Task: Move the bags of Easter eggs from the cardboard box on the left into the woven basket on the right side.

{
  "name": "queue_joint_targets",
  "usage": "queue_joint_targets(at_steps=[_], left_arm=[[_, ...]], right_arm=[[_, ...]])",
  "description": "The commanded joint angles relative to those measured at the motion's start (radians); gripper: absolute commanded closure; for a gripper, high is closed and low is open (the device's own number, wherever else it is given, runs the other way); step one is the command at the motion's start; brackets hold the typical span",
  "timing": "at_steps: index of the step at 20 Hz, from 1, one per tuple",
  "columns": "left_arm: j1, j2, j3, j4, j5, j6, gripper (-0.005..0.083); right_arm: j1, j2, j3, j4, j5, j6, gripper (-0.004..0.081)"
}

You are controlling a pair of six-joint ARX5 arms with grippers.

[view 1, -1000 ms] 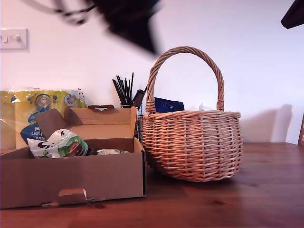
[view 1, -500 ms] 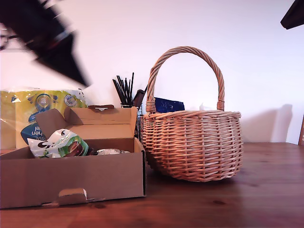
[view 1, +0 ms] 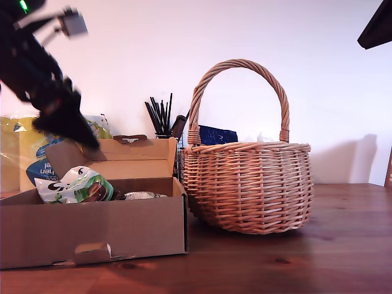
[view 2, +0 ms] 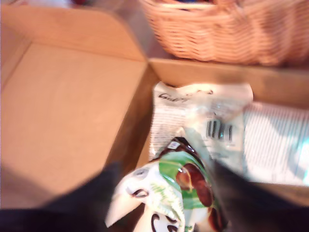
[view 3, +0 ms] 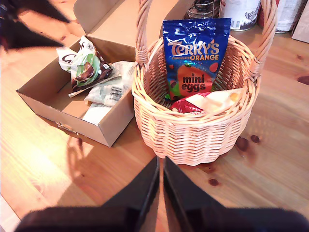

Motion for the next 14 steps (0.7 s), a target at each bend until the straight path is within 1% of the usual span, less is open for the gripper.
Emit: queue_joint_targets(at_steps=[1, 3, 6, 11, 14], left_arm=[[0.001, 0.036, -0.015, 0.023, 0.006, 0.033, -0.0011], [0.009, 0.071, -0.014, 0.043, 0.021, 0.079, -0.0011], [0.025, 0.135, -0.001, 0.067, 0.024, 0.095, -0.0011], [0.069, 0.278, 0.070, 0.011, 0.078, 0.036, -0.0011], [0.080, 0.330, 0.103, -0.086, 0.111, 0.006, -0.0011]], right_arm=[[0.005, 0.003, -0.006, 0.006, -0.007, -0.002, 0.0782], [0.005, 0.004, -0.006, 0.006, -0.007, -0.002, 0.0782], [0.005, 0.005, -0.006, 0.006, -0.007, -0.002, 0.0782], [0.005, 0.005, -0.006, 0.005, -0.007, -0.003, 0.0782], [0.005, 0.005, -0.006, 0.005, -0.007, -0.003, 0.0782]])
